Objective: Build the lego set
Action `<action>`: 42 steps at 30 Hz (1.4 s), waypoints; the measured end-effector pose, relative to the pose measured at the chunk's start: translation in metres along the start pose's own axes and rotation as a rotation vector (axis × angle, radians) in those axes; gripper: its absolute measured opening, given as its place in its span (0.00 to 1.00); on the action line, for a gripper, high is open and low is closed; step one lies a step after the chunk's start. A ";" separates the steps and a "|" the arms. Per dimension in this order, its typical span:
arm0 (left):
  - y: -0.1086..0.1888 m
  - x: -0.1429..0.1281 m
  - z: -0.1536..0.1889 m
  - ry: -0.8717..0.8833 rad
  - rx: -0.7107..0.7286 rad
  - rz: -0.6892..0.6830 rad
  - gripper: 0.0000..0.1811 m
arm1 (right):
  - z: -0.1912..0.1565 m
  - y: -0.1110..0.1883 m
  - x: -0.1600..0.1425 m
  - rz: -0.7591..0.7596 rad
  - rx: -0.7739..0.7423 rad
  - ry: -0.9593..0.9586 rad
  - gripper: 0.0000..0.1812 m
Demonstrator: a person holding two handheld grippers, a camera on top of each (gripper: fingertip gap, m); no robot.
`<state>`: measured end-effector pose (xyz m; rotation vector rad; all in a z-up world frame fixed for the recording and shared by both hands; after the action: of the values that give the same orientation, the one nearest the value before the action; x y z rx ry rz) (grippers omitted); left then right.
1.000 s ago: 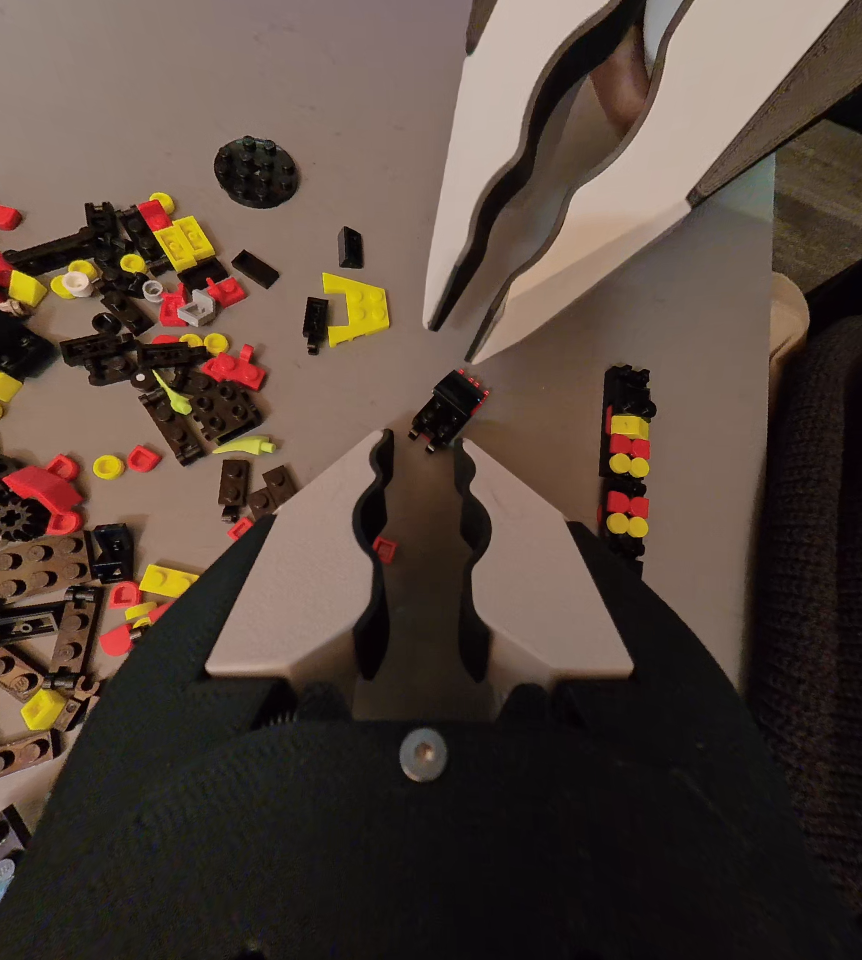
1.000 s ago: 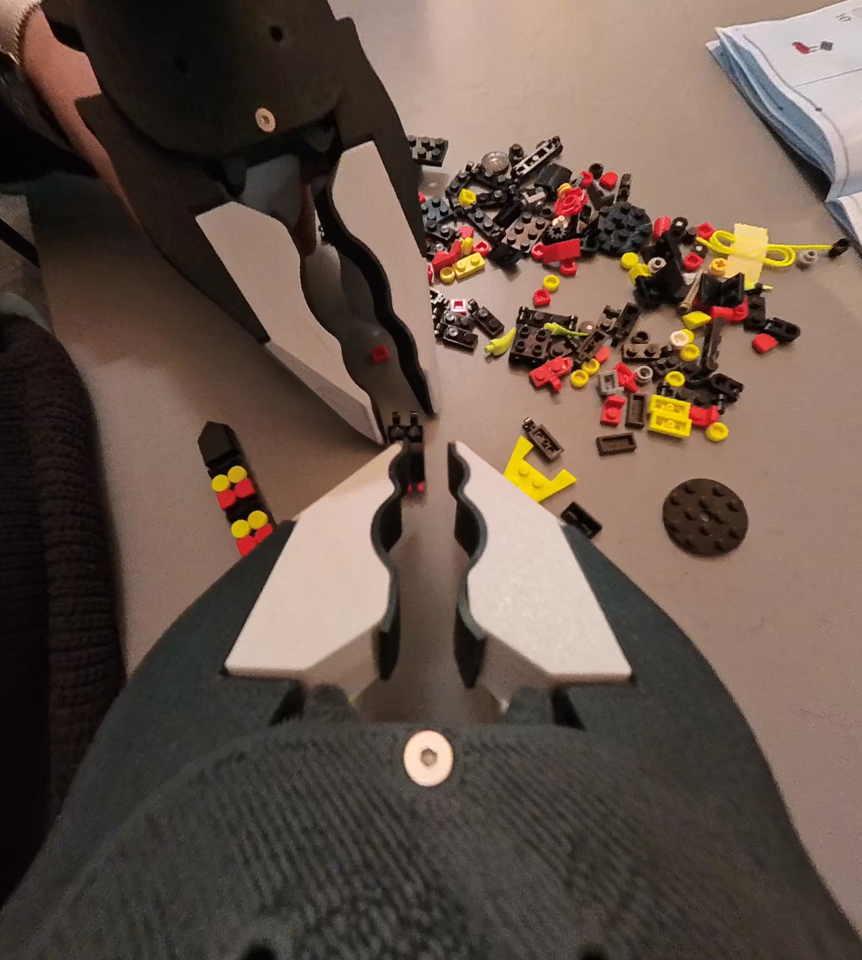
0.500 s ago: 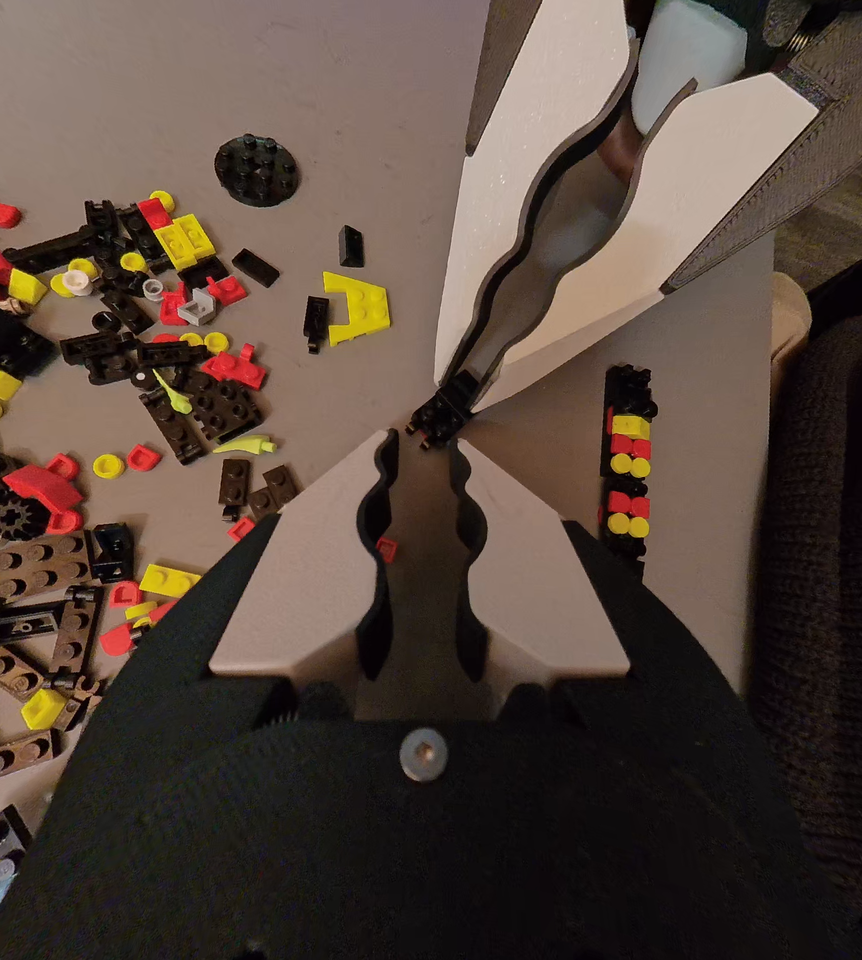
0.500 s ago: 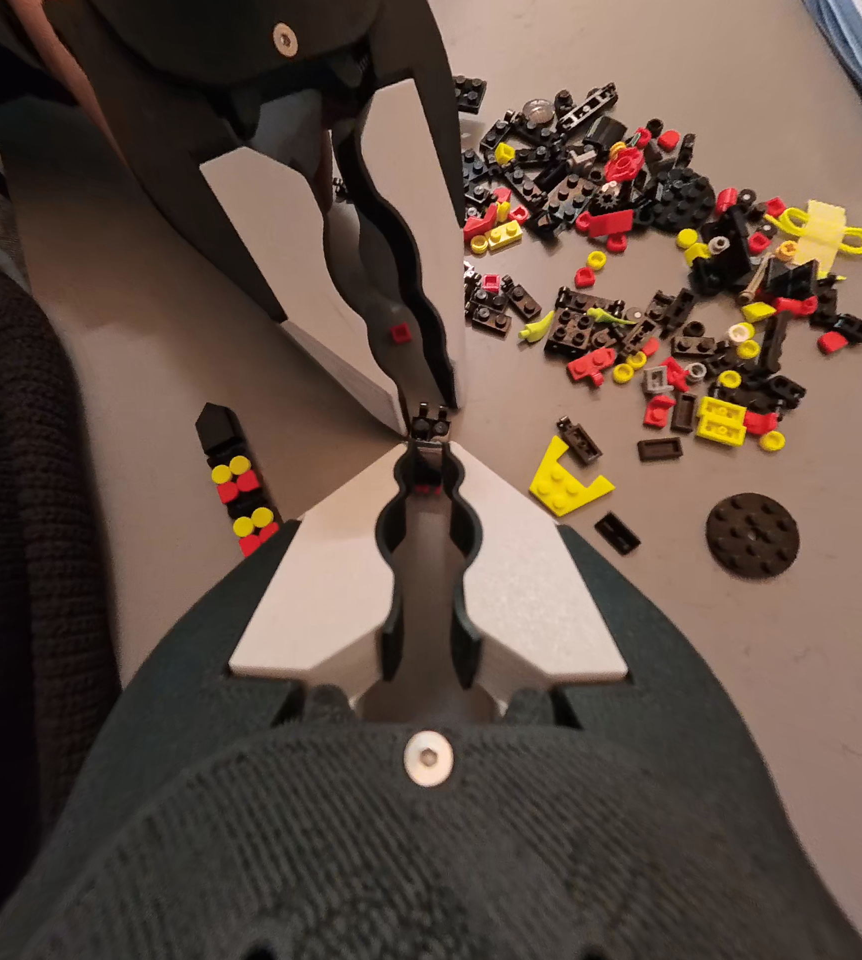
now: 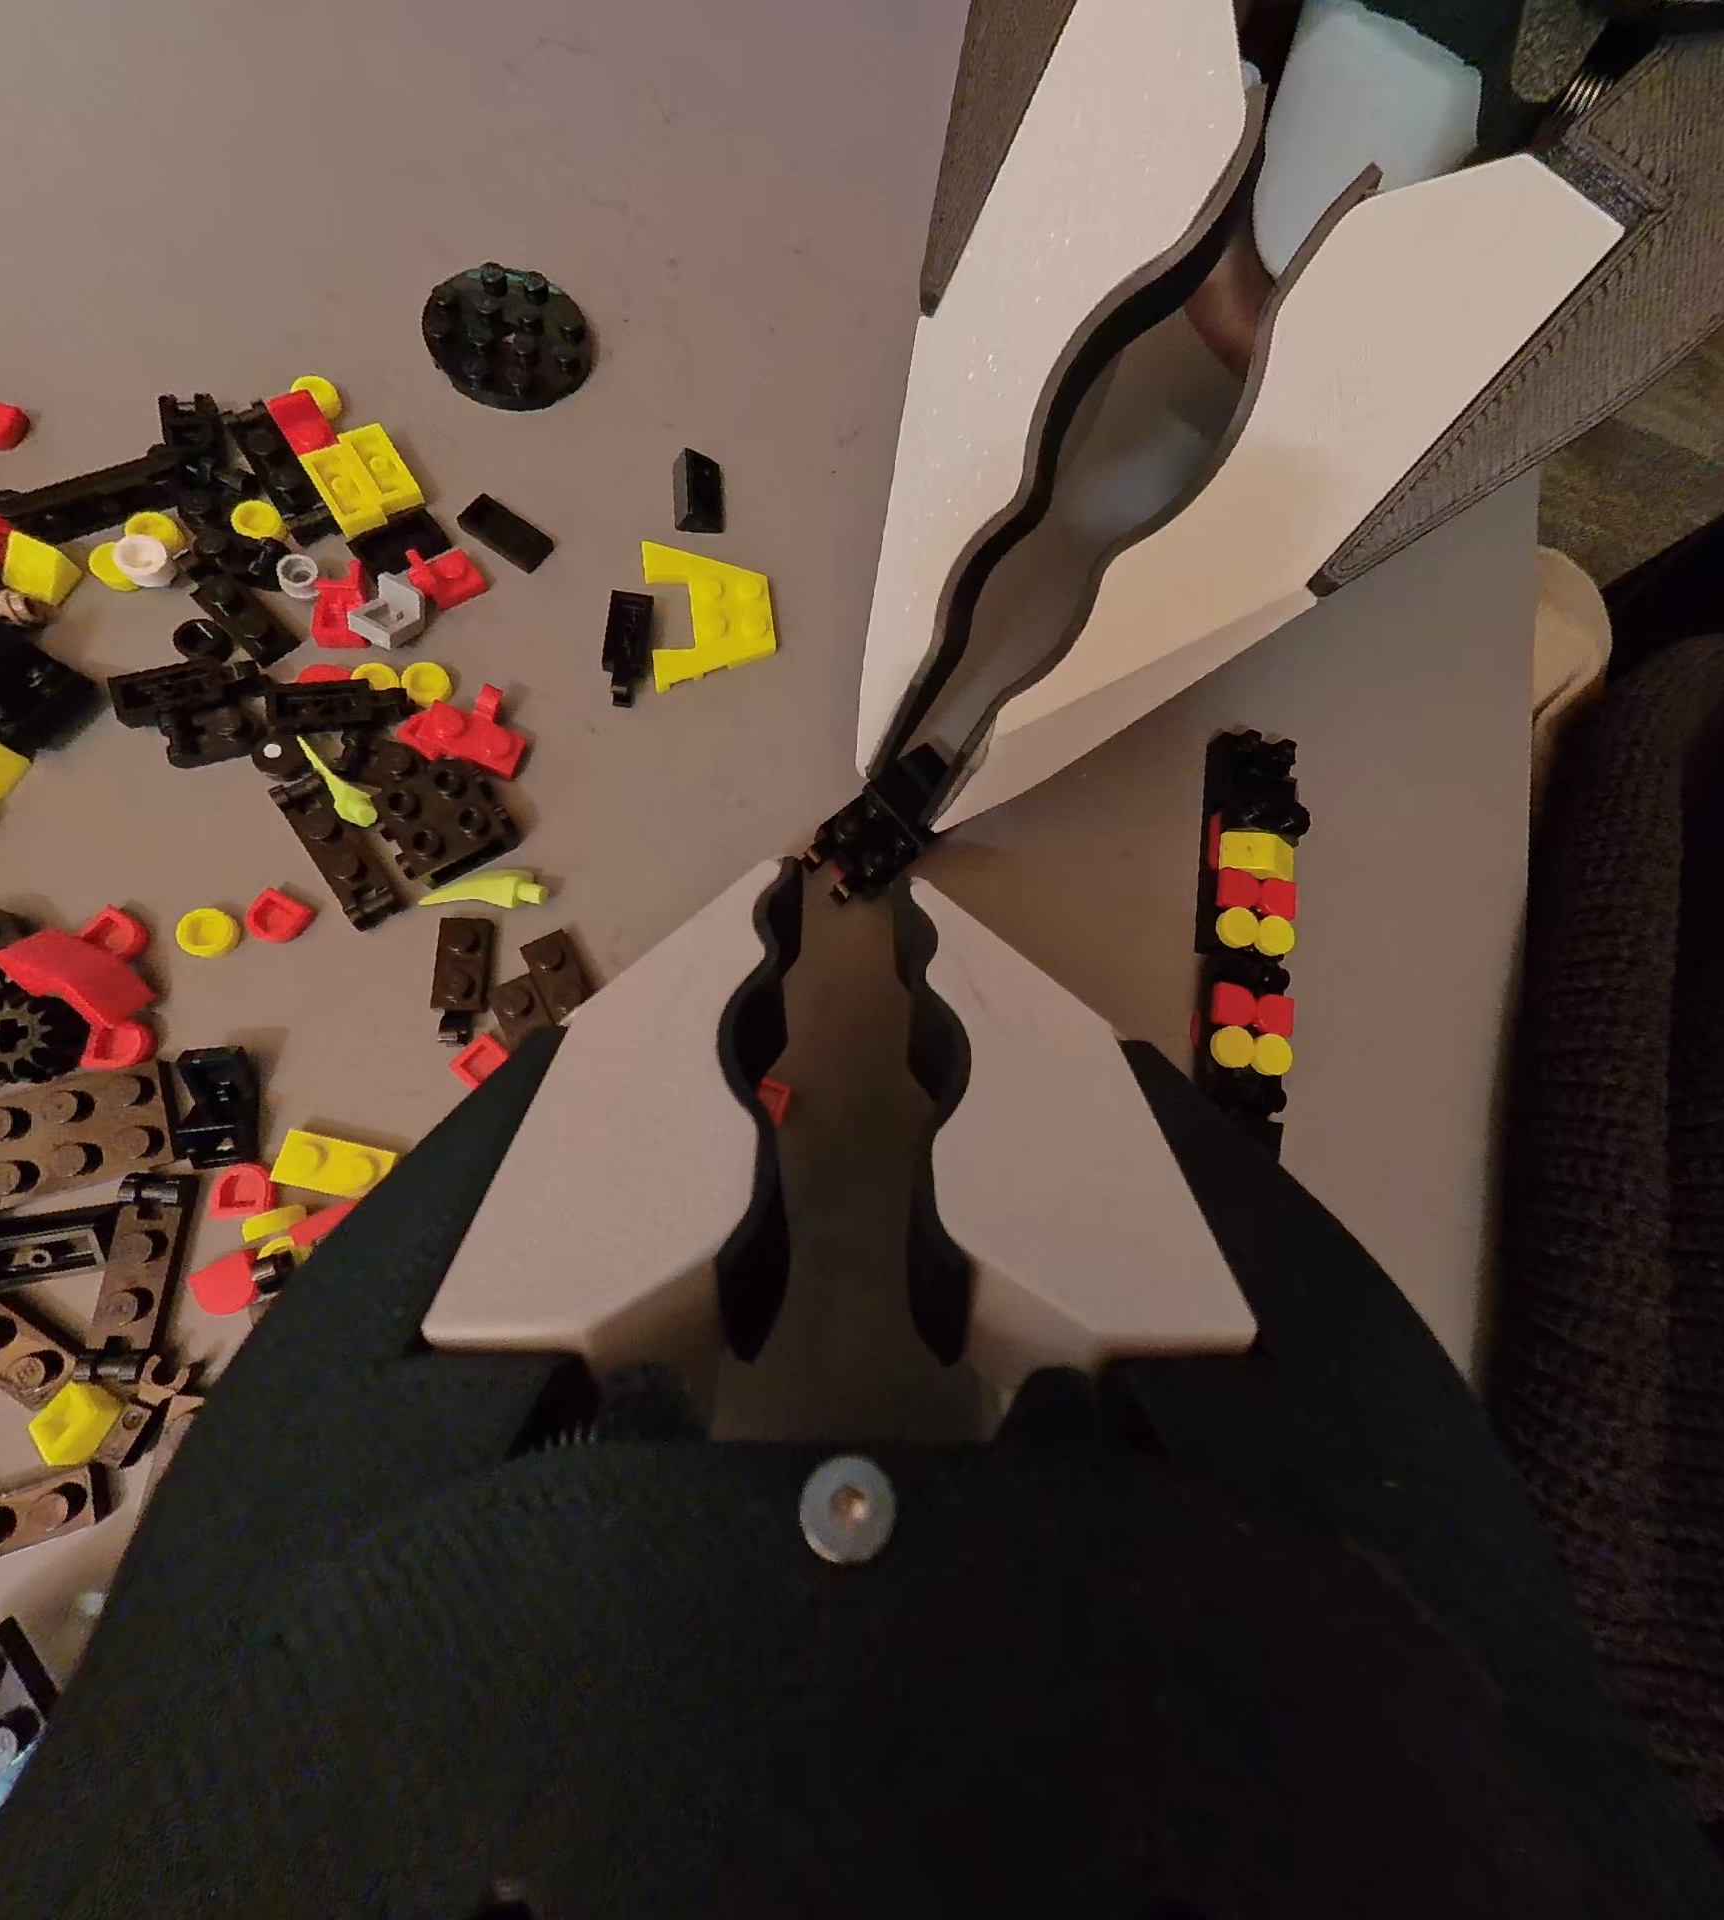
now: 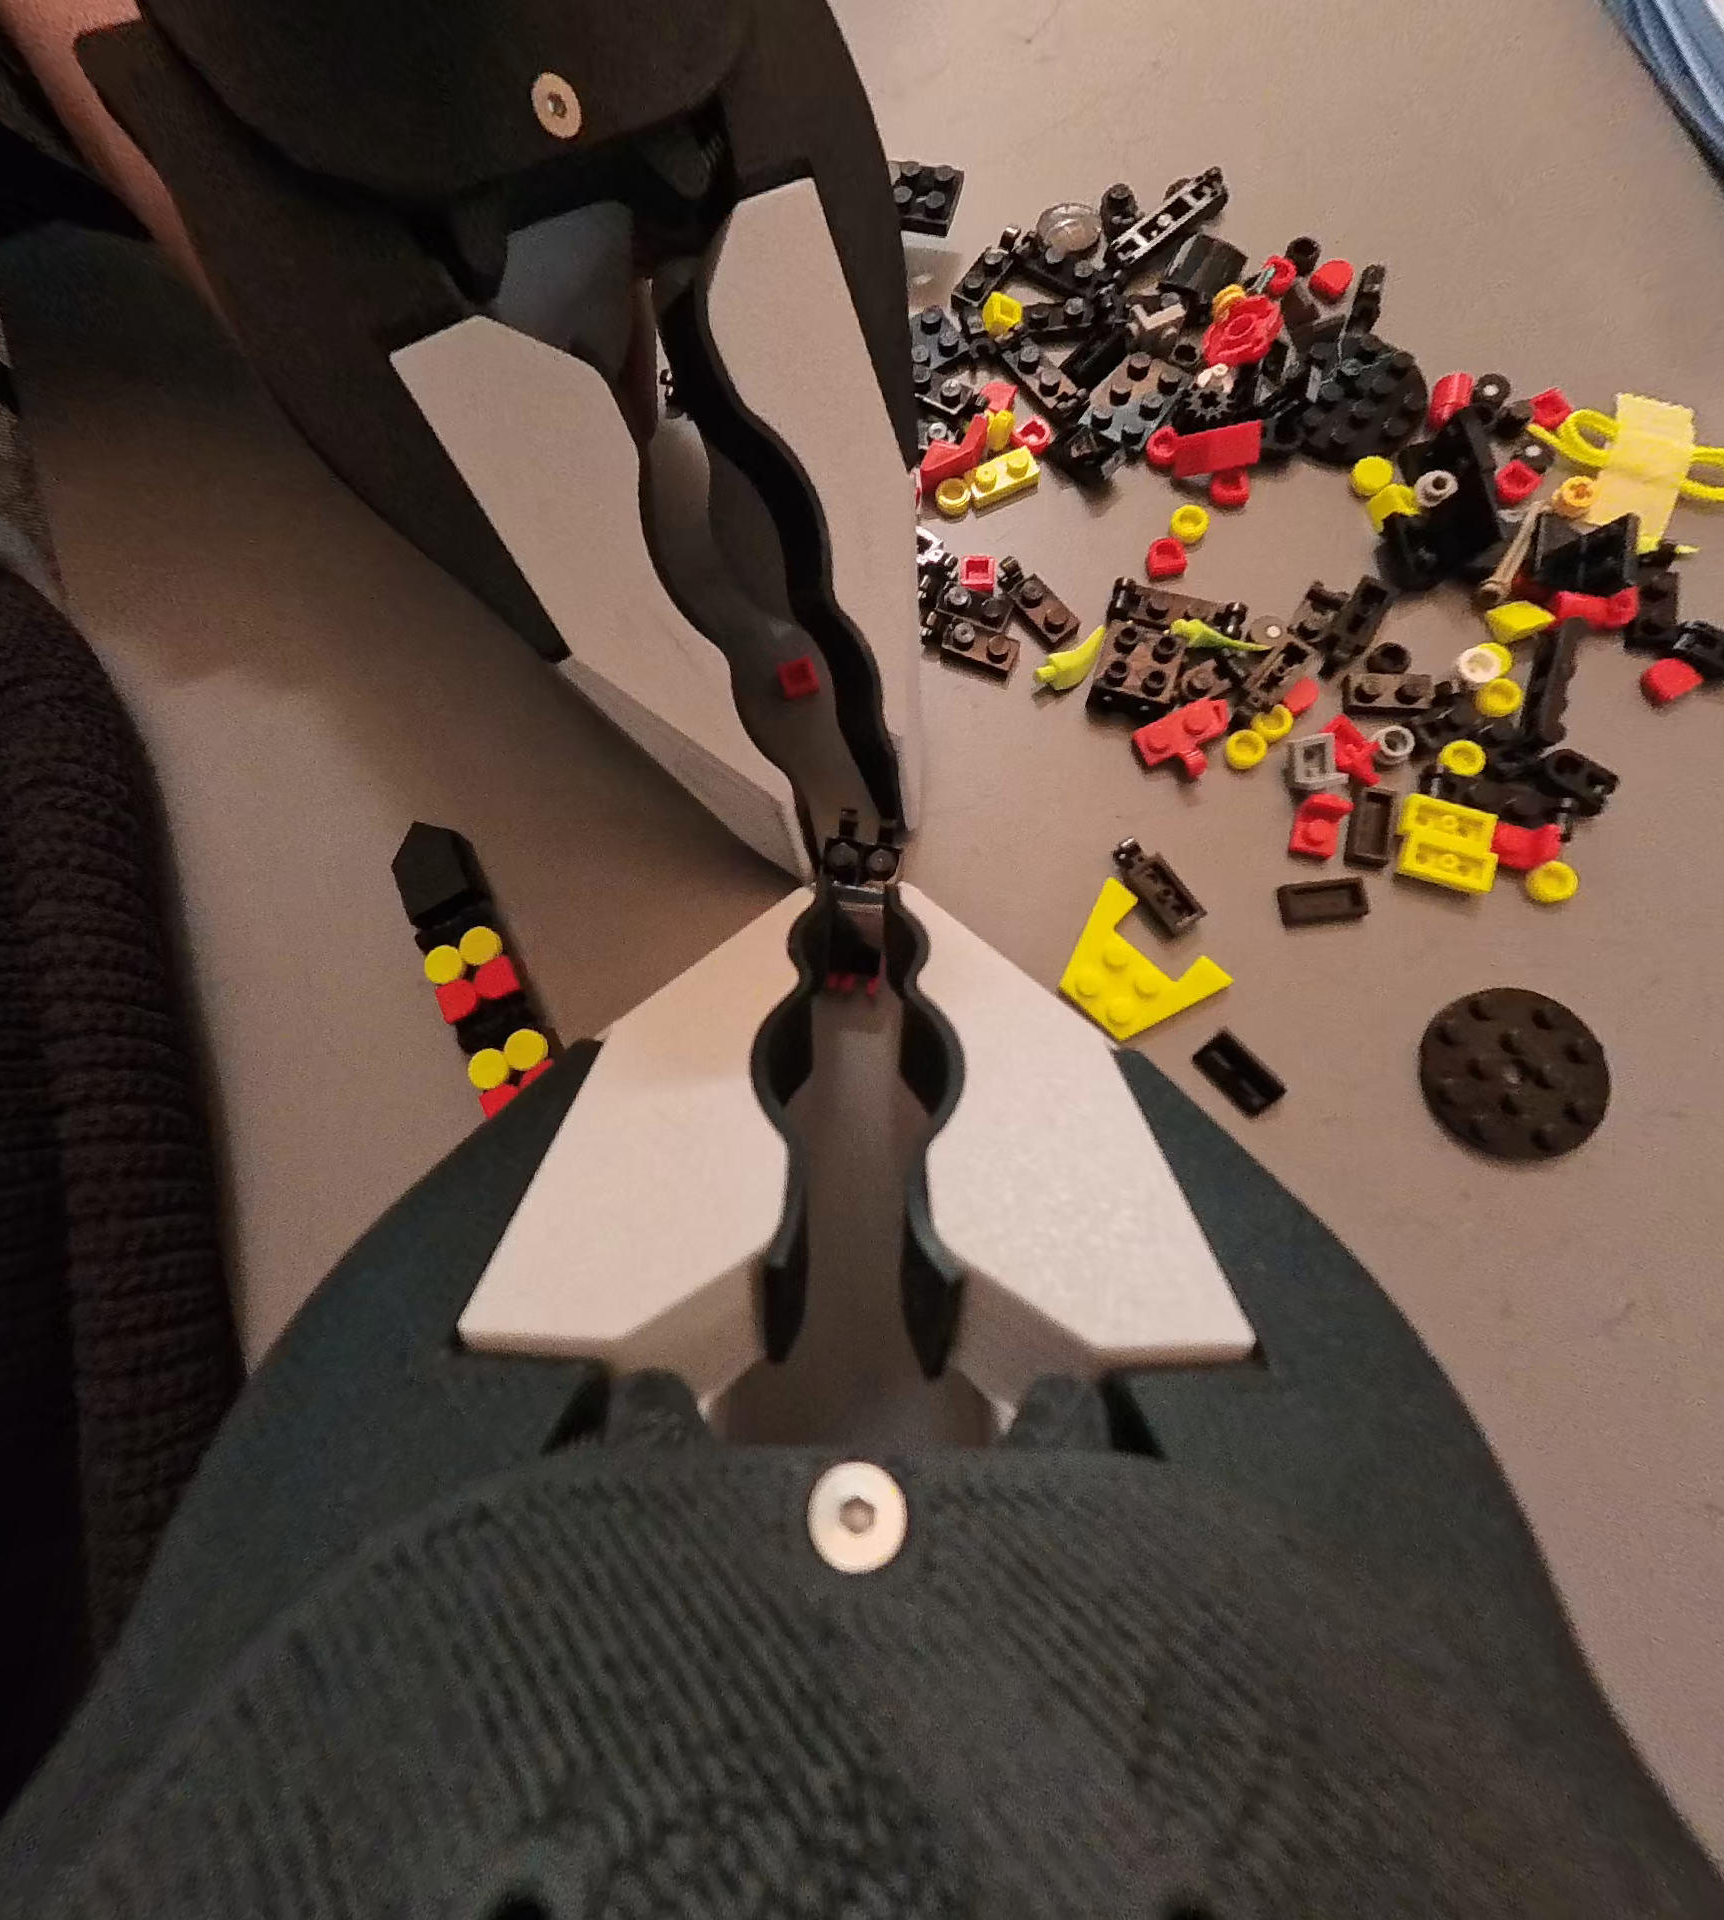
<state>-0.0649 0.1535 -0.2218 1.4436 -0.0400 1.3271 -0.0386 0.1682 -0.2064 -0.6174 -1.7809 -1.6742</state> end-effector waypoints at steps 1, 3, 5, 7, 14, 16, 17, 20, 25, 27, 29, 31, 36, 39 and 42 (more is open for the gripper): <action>0.000 0.000 0.000 0.000 0.001 0.000 0.08 | 0.000 0.000 0.000 0.001 -0.002 0.002 0.05; 0.000 0.000 0.000 -0.002 0.002 0.000 0.08 | 0.001 0.003 0.002 0.010 -0.017 0.011 0.06; 0.000 0.000 0.000 -0.001 0.003 0.000 0.08 | 0.002 0.006 0.003 0.021 -0.029 0.014 0.07; 0.000 0.000 0.000 0.001 0.002 0.001 0.08 | 0.001 0.008 0.001 0.015 -0.037 0.022 0.08; 0.000 0.000 0.000 0.004 0.000 0.001 0.08 | -0.004 0.006 -0.003 -0.014 -0.071 0.088 0.07; 0.000 0.000 0.000 0.002 0.002 0.001 0.08 | -0.006 0.003 -0.004 -0.027 -0.074 0.098 0.07; 0.000 0.000 0.000 0.000 0.002 0.000 0.08 | -0.005 0.002 -0.004 -0.031 -0.083 0.105 0.08; 0.000 0.000 0.001 0.002 -0.003 0.000 0.08 | -0.004 0.002 -0.005 -0.036 -0.102 0.122 0.08; 0.000 0.000 0.001 0.003 -0.005 0.000 0.08 | -0.004 0.001 -0.004 -0.032 -0.098 0.120 0.08; 0.000 0.000 0.001 0.003 -0.006 0.000 0.08 | -0.004 0.001 -0.003 -0.027 -0.093 0.115 0.07; 0.000 0.000 0.002 0.003 -0.008 -0.001 0.08 | -0.004 0.001 -0.002 -0.023 -0.090 0.110 0.07; 0.000 0.000 0.002 0.003 -0.008 -0.001 0.08 | -0.003 0.001 -0.001 -0.020 -0.091 0.108 0.06; 0.000 0.000 0.002 0.003 -0.010 -0.001 0.08 | 0.000 0.008 0.004 0.019 -0.102 0.083 0.07; 0.000 0.000 0.002 0.006 -0.012 0.000 0.08 | 0.000 0.012 0.001 0.022 -0.099 0.065 0.10; 0.000 0.000 0.002 0.006 -0.012 0.000 0.08 | -0.001 0.013 -0.006 -0.009 -0.111 0.076 0.12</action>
<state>-0.0636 0.1517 -0.2213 1.4294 -0.0440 1.3292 -0.0255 0.1691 -0.2016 -0.5864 -1.6484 -1.7879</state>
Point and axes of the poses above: each gripper's, where its closed fingertips meet, y back along the fingers, x out of its top, z = x × y across the jaws, the point moved 2 cm from there along y, back along the fingers, and after that the axes turned 5 degrees about -x, right-handed, at the moved point
